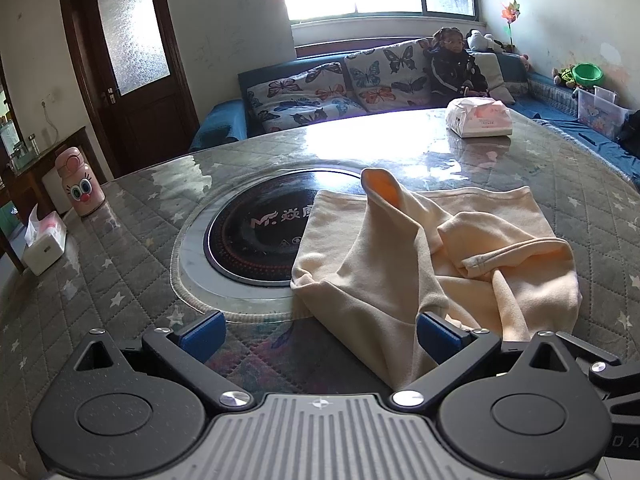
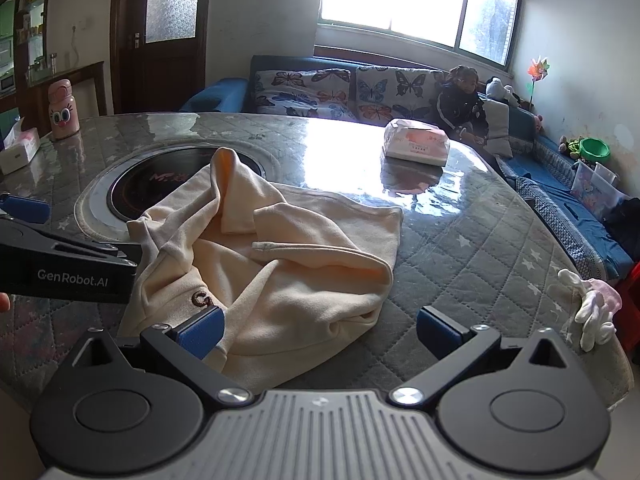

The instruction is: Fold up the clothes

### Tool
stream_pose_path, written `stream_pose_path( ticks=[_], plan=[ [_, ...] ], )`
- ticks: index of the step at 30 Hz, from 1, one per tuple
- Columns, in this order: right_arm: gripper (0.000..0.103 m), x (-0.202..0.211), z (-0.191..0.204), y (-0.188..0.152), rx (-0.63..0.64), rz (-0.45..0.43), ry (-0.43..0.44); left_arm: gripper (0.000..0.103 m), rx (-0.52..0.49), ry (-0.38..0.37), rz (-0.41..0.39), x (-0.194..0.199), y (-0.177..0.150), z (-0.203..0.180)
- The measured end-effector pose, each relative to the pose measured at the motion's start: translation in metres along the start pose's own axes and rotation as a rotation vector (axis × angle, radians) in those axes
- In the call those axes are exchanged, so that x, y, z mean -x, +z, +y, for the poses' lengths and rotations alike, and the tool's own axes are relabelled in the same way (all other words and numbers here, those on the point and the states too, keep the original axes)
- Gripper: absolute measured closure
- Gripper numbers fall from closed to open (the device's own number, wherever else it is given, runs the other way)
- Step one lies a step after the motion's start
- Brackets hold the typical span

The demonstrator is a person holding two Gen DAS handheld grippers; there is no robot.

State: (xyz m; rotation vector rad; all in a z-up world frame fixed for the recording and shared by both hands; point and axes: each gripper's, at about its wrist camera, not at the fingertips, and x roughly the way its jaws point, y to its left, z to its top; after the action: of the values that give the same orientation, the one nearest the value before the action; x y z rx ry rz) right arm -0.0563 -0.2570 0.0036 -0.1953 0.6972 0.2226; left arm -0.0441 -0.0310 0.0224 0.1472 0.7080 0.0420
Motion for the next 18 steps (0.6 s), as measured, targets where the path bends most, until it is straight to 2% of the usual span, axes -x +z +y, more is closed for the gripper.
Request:
stream_pose_path(
  ticks=[18],
  plan=[
    [0.0, 0.003, 0.0027, 0.0031, 0.0, -0.011, 0.006, 0.0, 0.007, 0.001, -0.004, 0.0004, 0.0017, 0.0022]
  ],
)
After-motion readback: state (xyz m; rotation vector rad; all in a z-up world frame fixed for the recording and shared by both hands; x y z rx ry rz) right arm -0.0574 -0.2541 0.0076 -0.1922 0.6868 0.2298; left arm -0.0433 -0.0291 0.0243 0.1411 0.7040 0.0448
